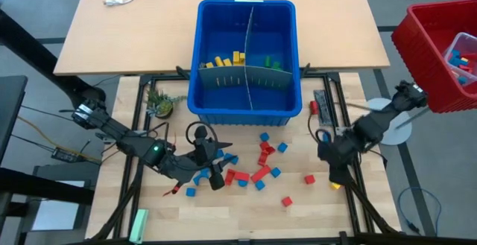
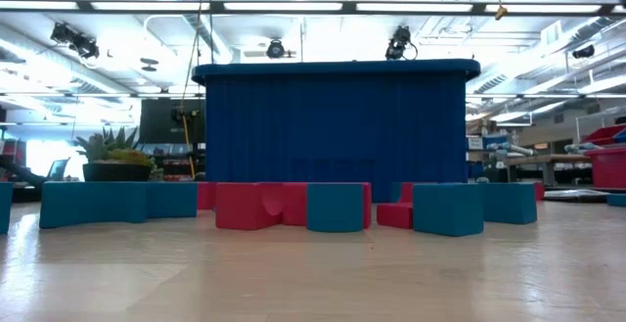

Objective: Sort blocks
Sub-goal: Put the yellow block with the other yellow blocks into the blue bin

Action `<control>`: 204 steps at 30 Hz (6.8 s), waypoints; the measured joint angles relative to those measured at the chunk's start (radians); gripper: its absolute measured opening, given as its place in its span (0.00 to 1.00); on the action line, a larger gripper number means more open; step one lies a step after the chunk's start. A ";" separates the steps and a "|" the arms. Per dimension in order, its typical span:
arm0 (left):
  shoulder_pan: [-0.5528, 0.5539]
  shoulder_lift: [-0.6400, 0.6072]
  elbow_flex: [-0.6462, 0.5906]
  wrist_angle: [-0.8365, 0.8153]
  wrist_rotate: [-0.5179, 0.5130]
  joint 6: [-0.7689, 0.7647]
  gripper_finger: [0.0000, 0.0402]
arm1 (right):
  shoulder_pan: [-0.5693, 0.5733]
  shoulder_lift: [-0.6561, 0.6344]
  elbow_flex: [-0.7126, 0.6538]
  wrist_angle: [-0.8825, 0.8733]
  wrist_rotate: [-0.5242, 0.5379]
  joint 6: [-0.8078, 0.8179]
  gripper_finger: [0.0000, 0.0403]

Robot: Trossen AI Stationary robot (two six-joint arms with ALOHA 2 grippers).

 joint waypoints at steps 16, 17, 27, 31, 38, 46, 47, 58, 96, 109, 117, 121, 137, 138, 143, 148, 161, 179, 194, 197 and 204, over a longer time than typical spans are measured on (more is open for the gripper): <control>0.000 0.000 0.000 -0.001 0.010 -0.005 0.48 | 0.332 0.074 -0.268 0.236 0.070 0.317 0.71; 0.000 0.000 0.000 0.000 0.010 -0.007 0.48 | 0.342 0.081 -0.281 0.245 0.083 0.329 0.71; 0.000 0.000 0.000 -0.004 0.013 -0.026 0.48 | 0.432 0.162 -0.391 0.364 0.094 0.245 0.65; 0.000 0.000 0.000 -0.006 0.013 -0.026 0.48 | 0.463 0.208 -0.408 0.393 0.124 0.183 0.62; 0.000 0.000 0.000 -0.009 0.013 -0.026 0.48 | 0.495 0.287 -0.409 0.418 0.161 0.113 0.60; 0.000 0.000 0.000 -0.009 0.013 -0.026 0.48 | 0.528 0.392 -0.406 0.521 0.171 0.035 0.58; 0.000 0.000 0.000 -0.008 0.013 -0.027 0.48 | 0.529 0.400 -0.404 0.526 0.169 0.035 0.57; 0.000 0.000 0.000 -0.008 0.012 -0.027 0.48 | 0.529 0.348 -0.406 0.492 0.162 0.146 0.41; 0.006 -0.038 0.089 -0.073 -0.188 0.284 0.48 | -0.290 0.063 -0.398 1.588 0.553 -0.685 0.41; 0.019 -0.163 0.092 -0.099 -0.241 0.229 0.48 | -0.592 0.234 -0.143 1.570 0.474 -0.860 0.41; 0.020 -0.177 0.092 -0.103 -0.252 0.147 0.48 | -0.855 0.445 0.099 1.548 0.447 -0.919 0.41; 0.020 -0.162 0.091 -0.123 -0.252 0.129 0.48 | -0.982 0.577 0.221 1.546 0.393 -0.924 0.41; 0.025 -0.162 0.091 -0.096 -0.216 0.131 0.48 | -1.195 0.878 0.522 1.549 0.283 -0.893 0.59; 0.025 -0.162 0.091 -0.099 -0.216 0.132 0.48 | -1.196 0.869 0.522 1.533 0.283 -0.905 0.61; 0.025 -0.162 0.091 -0.117 -0.216 0.132 0.48 | -1.193 0.800 0.522 1.498 0.282 -0.963 0.67; 0.025 -0.162 0.091 -0.126 -0.216 0.121 0.48 | -1.176 0.685 0.522 1.336 0.206 -0.964 0.68; 0.025 -0.150 0.091 -0.104 -0.216 0.127 0.48 | -0.985 0.433 0.522 1.040 -0.211 -0.991 0.61; 0.044 -0.150 0.091 -0.706 0.052 -0.451 0.48 | -0.557 0.367 0.406 0.624 0.124 -0.973 0.57; 0.074 -0.045 -0.060 -0.799 0.425 -0.497 0.48 | -0.486 0.368 0.135 0.828 0.247 -0.945 0.53; 0.091 -0.029 -0.123 -0.705 0.475 -0.492 0.48 | -0.486 0.368 0.124 0.829 0.247 -0.945 0.53; 0.135 0.010 -0.286 -0.487 0.575 -0.435 0.48 | -0.486 0.368 0.124 0.842 0.247 -0.963 0.52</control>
